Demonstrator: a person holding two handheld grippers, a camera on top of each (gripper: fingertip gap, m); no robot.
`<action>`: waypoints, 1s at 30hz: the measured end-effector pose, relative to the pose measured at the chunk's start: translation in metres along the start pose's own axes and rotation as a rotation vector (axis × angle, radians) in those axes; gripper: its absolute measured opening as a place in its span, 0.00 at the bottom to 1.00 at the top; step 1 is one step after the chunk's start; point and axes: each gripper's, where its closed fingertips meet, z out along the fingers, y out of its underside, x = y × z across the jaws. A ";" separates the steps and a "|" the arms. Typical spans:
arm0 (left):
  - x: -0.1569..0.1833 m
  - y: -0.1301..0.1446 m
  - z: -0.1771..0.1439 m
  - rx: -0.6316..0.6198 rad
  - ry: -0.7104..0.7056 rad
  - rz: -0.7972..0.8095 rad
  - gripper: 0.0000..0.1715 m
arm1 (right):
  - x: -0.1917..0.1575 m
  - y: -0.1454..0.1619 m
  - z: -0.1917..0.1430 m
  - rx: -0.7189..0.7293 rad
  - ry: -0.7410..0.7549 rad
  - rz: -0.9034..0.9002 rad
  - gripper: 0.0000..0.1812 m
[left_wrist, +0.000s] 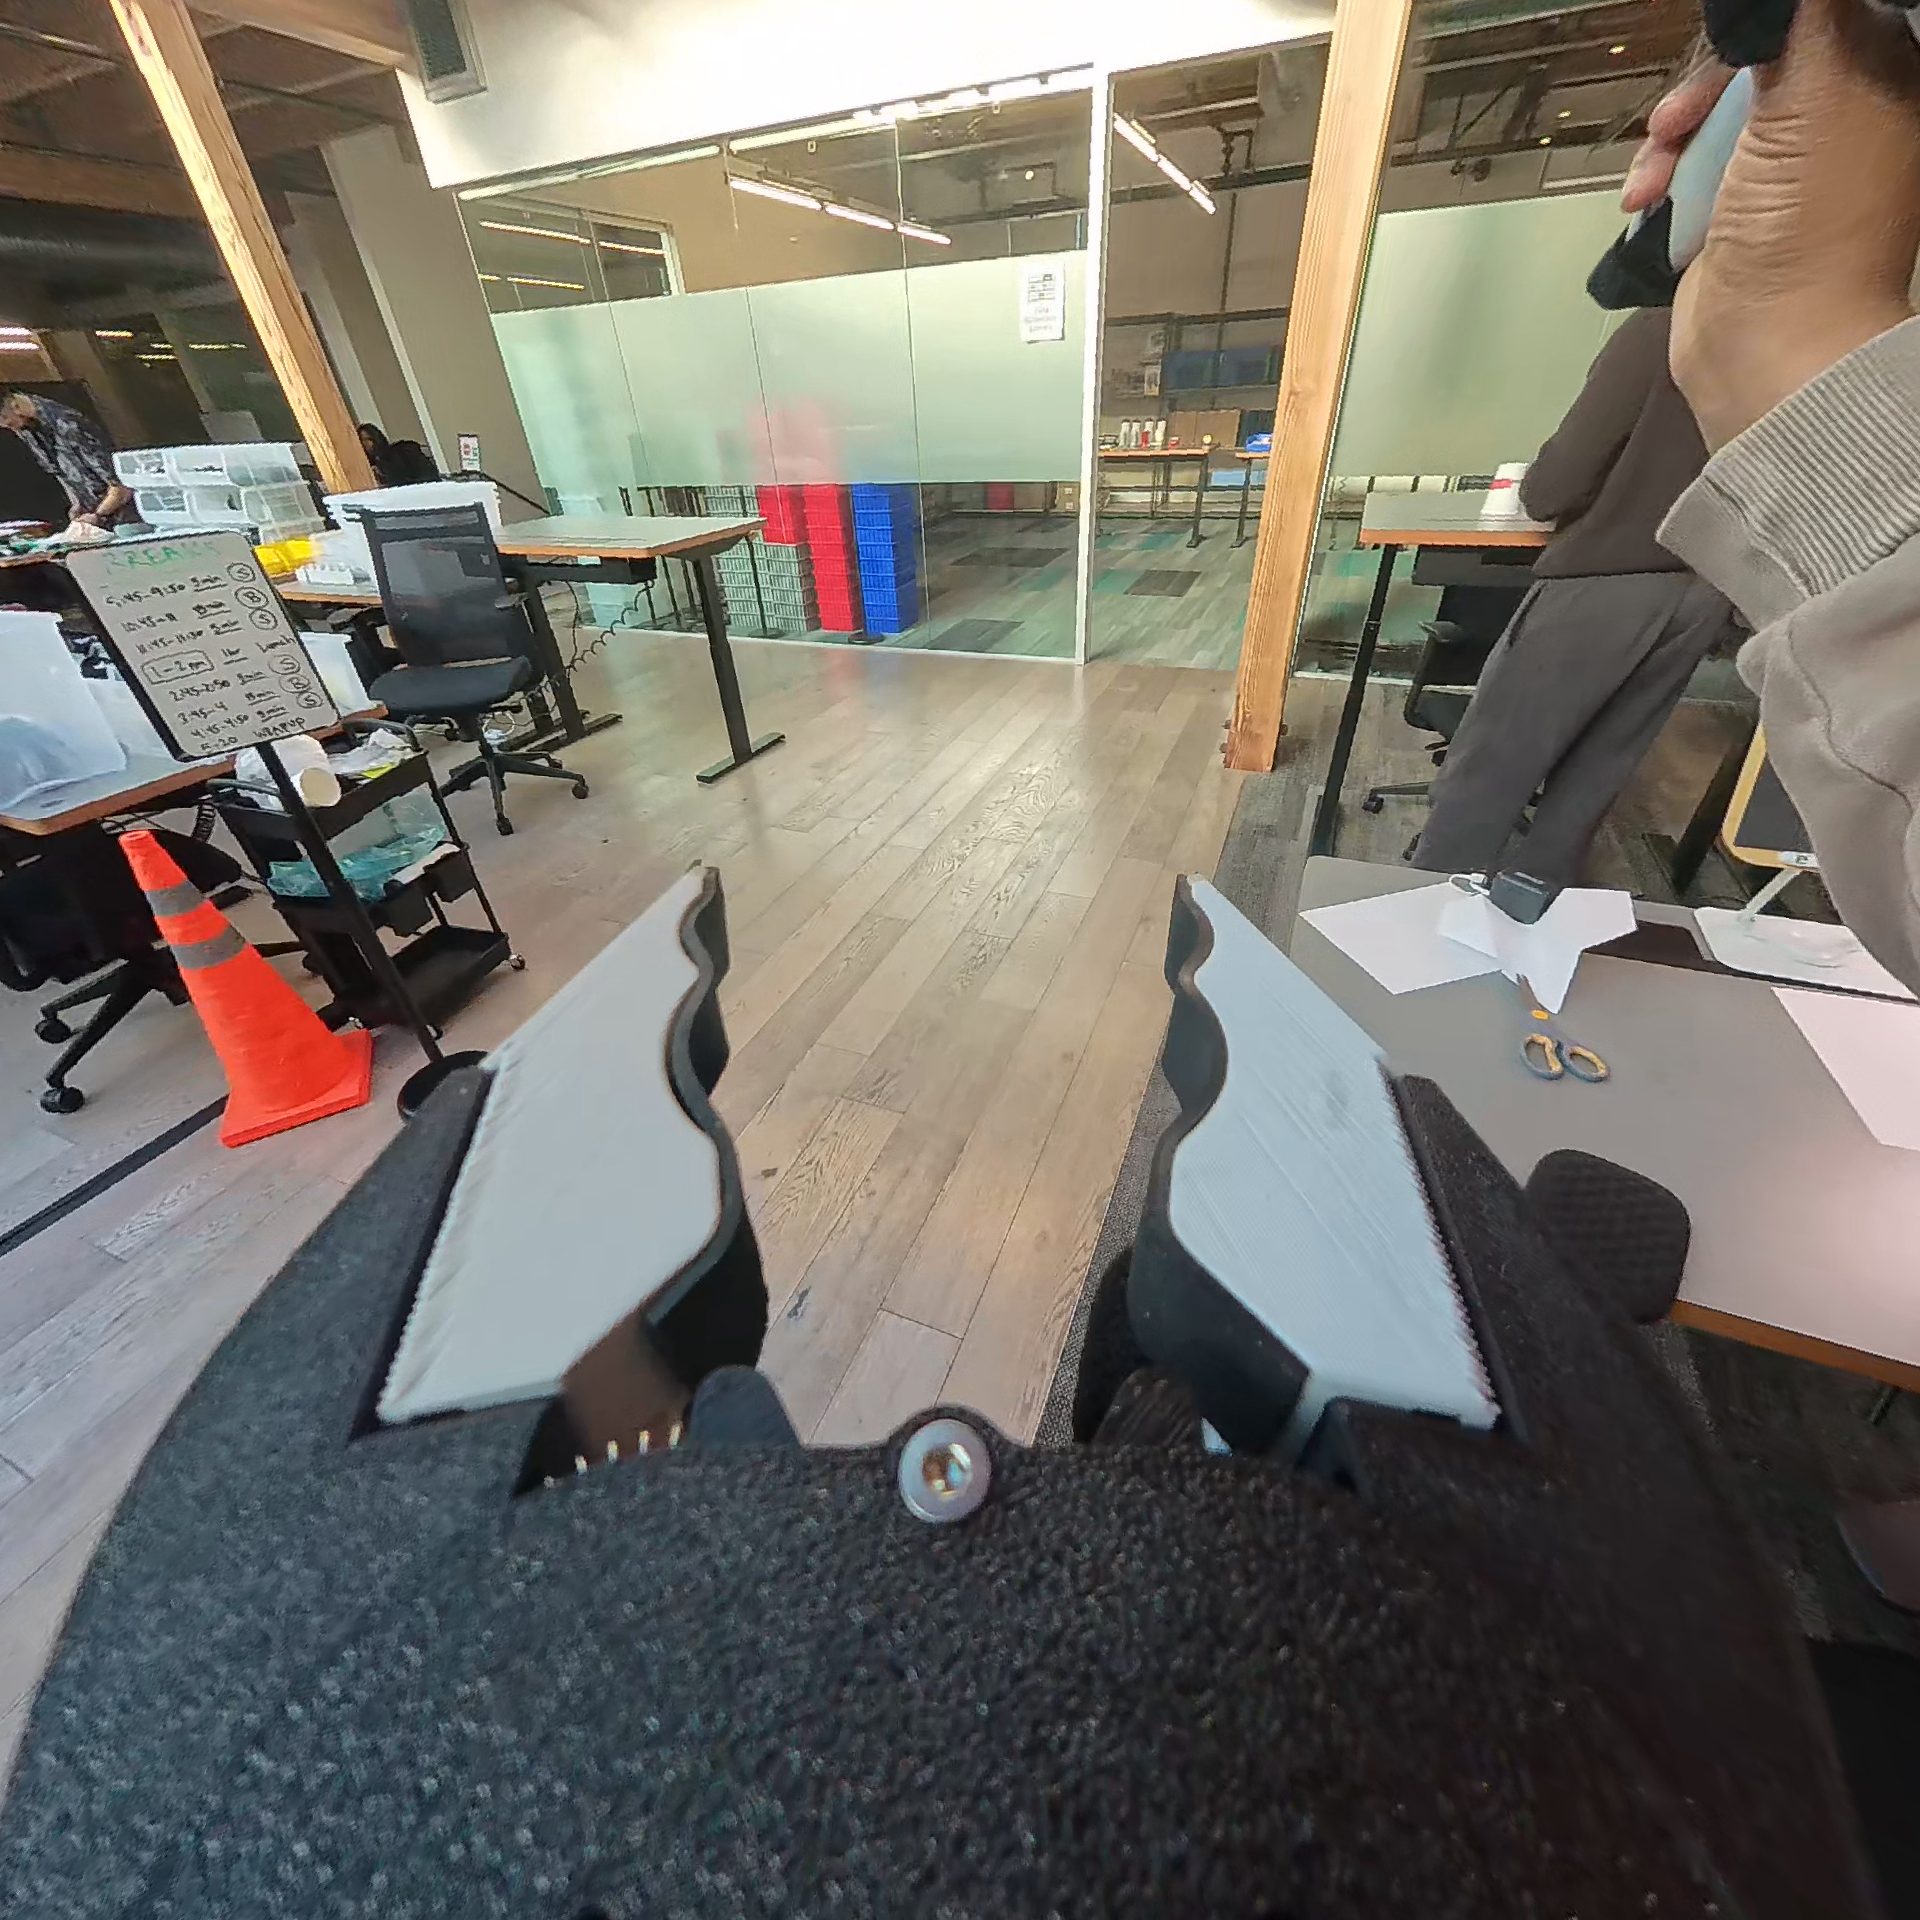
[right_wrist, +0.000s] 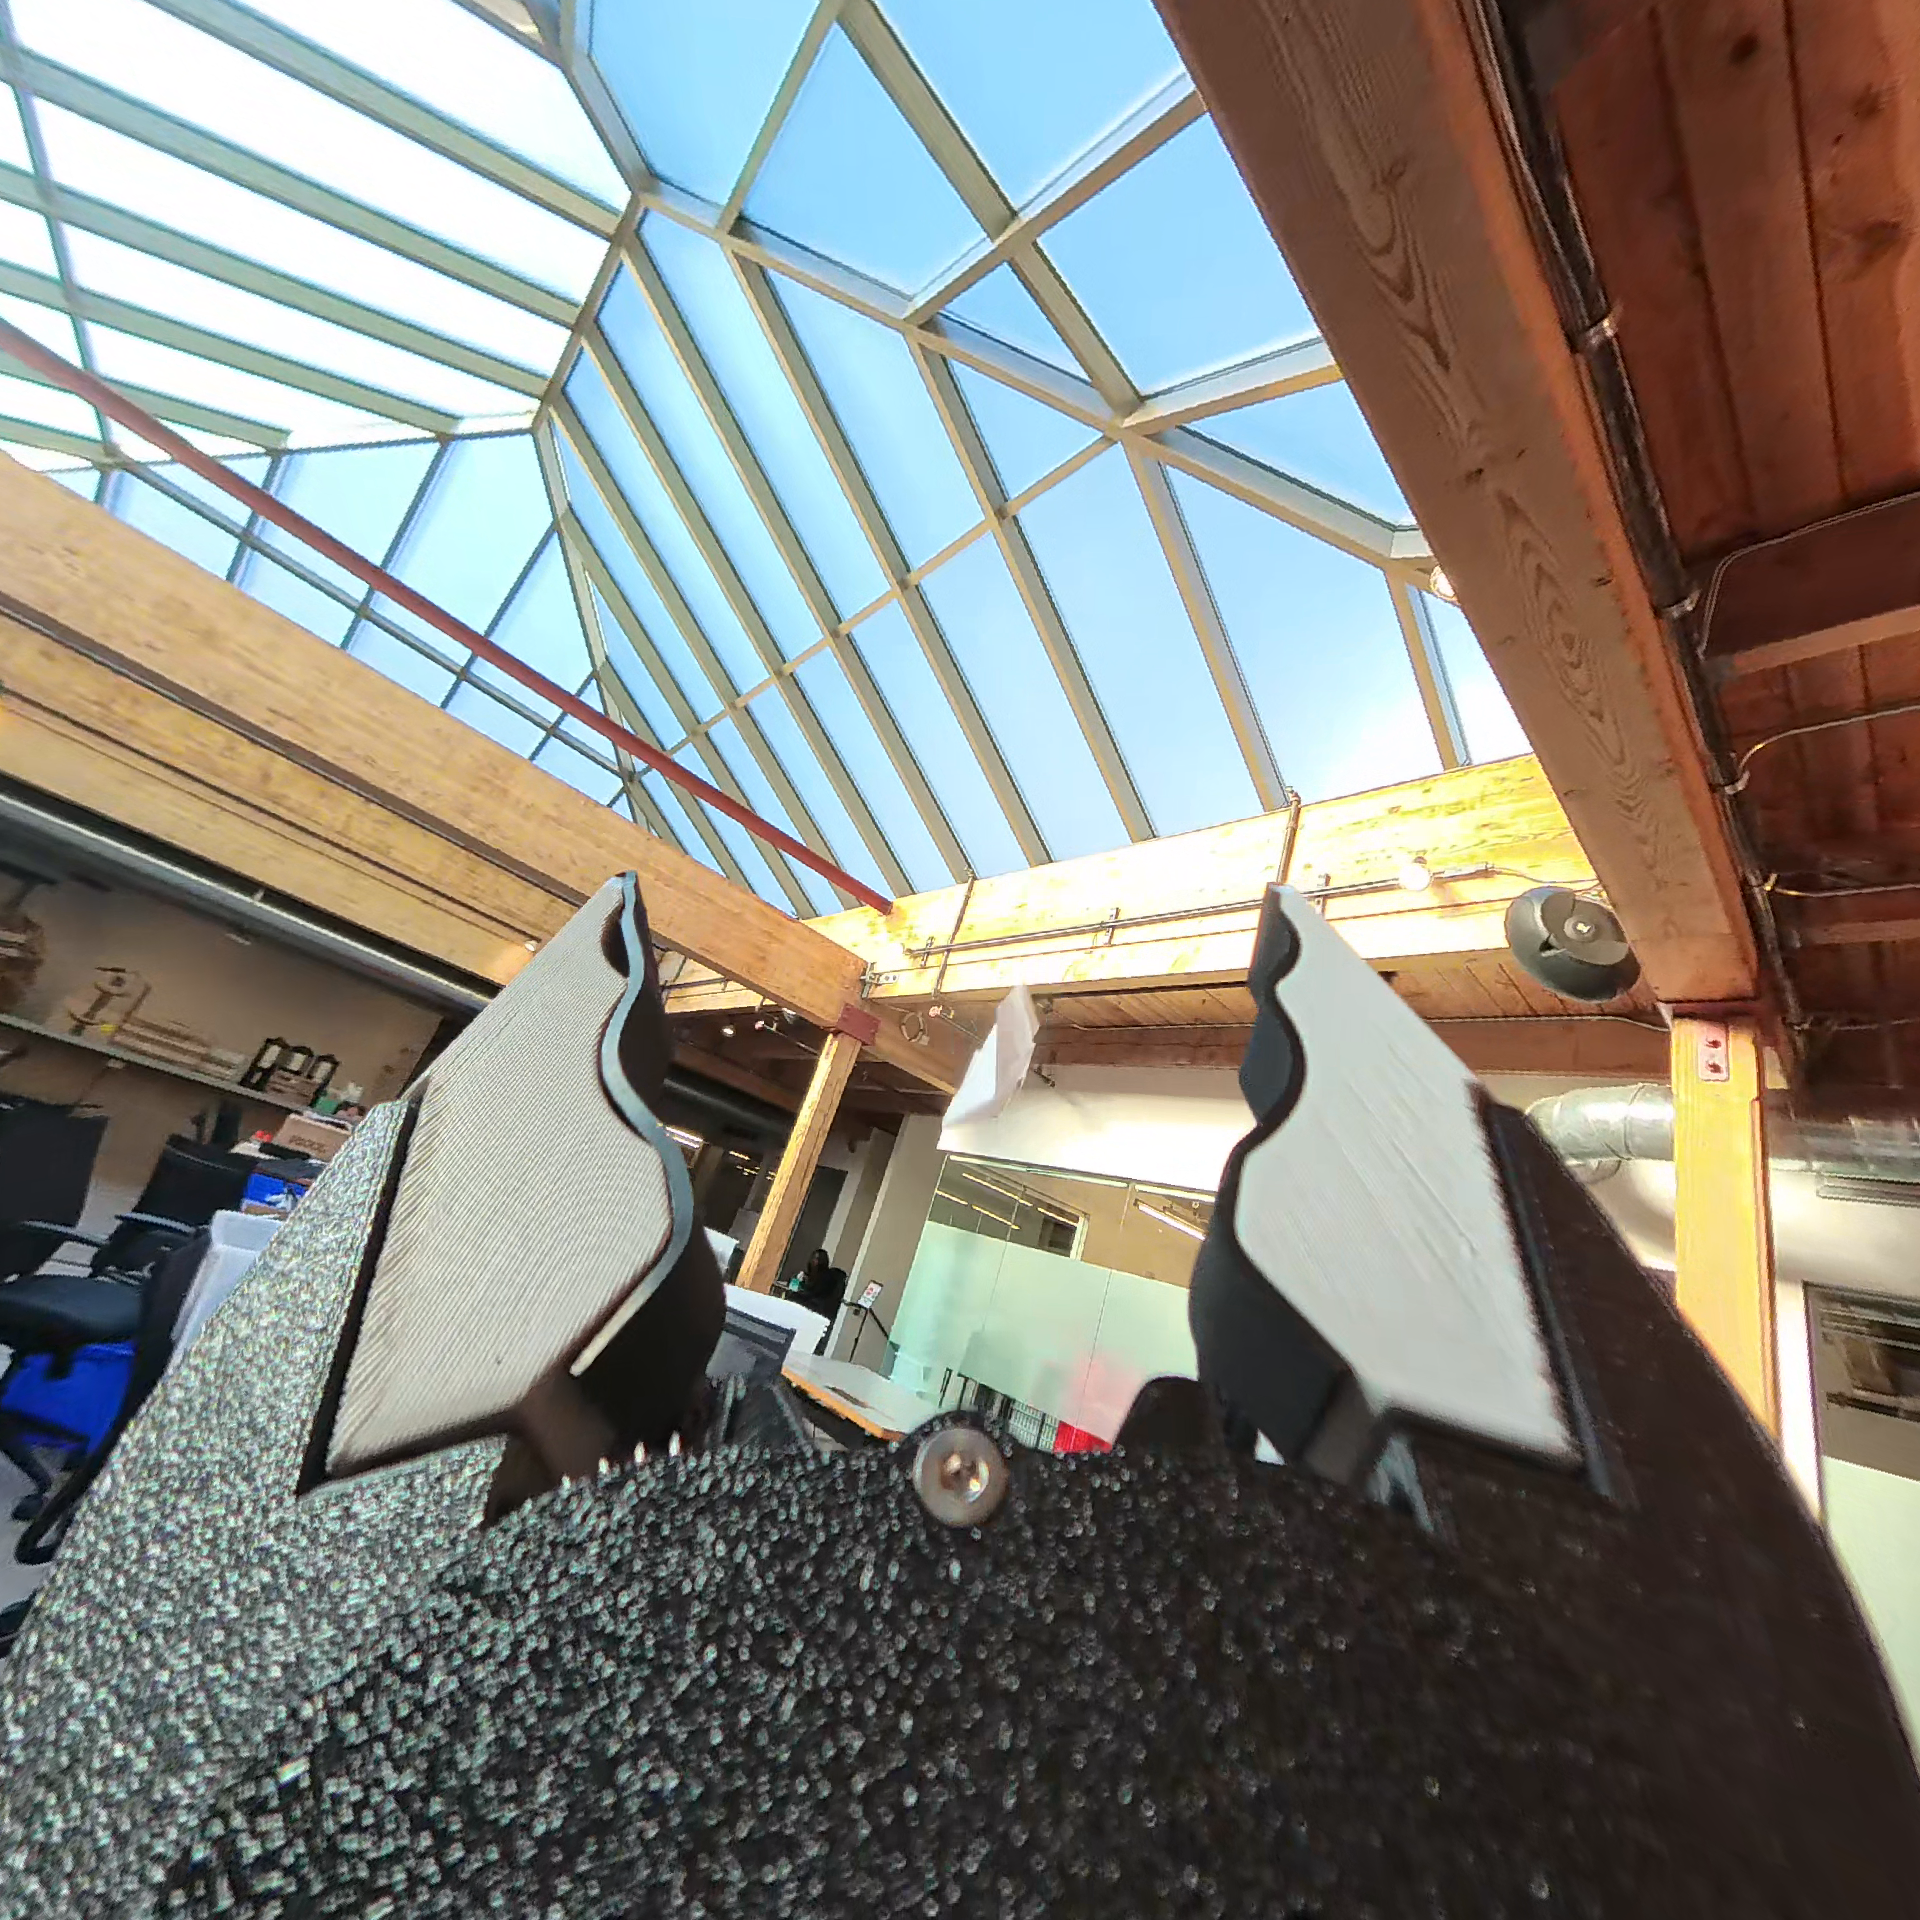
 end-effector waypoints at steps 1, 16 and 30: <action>0.001 0.000 0.002 0.001 0.001 0.004 0.49 | 0.000 0.002 -0.001 -0.004 -0.002 -0.001 0.61; 0.022 0.024 0.022 -0.124 0.091 0.014 0.51 | 0.055 0.044 -0.080 -0.309 0.184 -0.065 0.63; 0.090 0.096 0.041 -0.395 0.340 0.063 0.51 | 0.119 0.075 -0.273 -0.875 0.347 -0.017 0.67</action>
